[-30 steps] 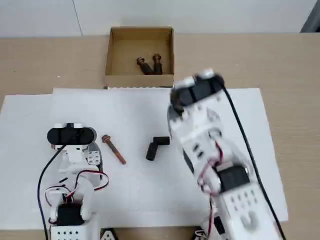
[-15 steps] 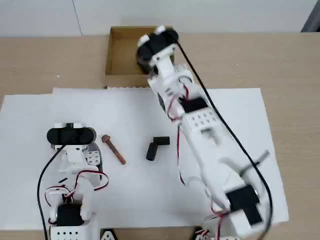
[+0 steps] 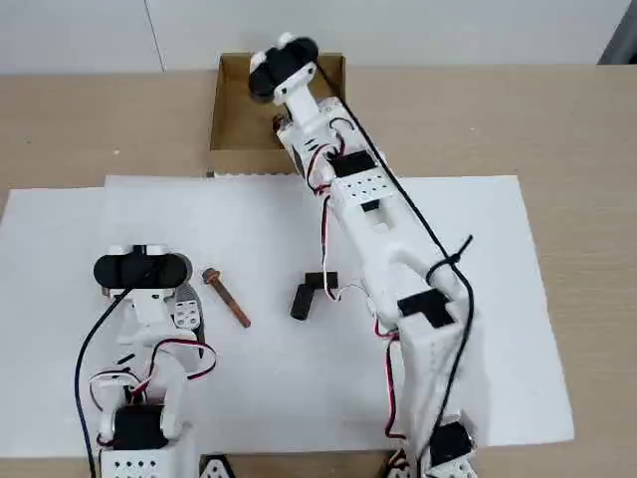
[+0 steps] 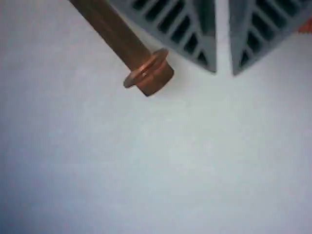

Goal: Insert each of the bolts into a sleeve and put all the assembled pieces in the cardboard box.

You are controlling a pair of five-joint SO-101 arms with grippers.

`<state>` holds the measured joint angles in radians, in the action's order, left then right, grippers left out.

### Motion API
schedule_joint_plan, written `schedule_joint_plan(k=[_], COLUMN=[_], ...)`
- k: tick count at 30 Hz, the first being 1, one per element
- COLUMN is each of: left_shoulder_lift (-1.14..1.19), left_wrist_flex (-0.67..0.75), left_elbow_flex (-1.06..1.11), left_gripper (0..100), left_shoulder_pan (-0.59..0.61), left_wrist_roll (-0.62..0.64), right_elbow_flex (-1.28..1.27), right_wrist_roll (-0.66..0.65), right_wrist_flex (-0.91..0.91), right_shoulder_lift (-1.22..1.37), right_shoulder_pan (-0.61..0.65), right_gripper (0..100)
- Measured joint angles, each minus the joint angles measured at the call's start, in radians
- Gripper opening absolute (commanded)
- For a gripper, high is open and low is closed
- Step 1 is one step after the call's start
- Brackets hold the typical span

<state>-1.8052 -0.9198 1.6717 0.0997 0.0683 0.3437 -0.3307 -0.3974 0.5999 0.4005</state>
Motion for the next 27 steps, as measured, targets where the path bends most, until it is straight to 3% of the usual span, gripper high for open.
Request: schedule_joint_plan(k=[5, 11, 22, 27], left_shoulder_lift=[0.000, 0.000, 0.000, 0.000], left_wrist_flex=[0.000, 0.000, 0.000, 0.000], left_elbow_flex=[0.000, 0.000, 0.000, 0.000], left_gripper=[0, 0, 0, 0], left_shoulder_pan=[0.000, 0.000, 0.000, 0.000], left_wrist_roll=[0.000, 0.000, 0.000, 0.000], right_elbow_flex=[0.072, 0.074, 0.095, 0.095], right_wrist_roll=[-0.051, -0.060, -0.060, -0.058], right_wrist_flex=[0.002, 0.002, 0.000, -0.126], right_shoulder_lift=[0.084, 0.109, 0.104, 0.034], right_shoulder_pan=[0.002, 0.000, 0.000, 0.000], right_gripper=[1.9, 19.3, 19.4, 14.0])
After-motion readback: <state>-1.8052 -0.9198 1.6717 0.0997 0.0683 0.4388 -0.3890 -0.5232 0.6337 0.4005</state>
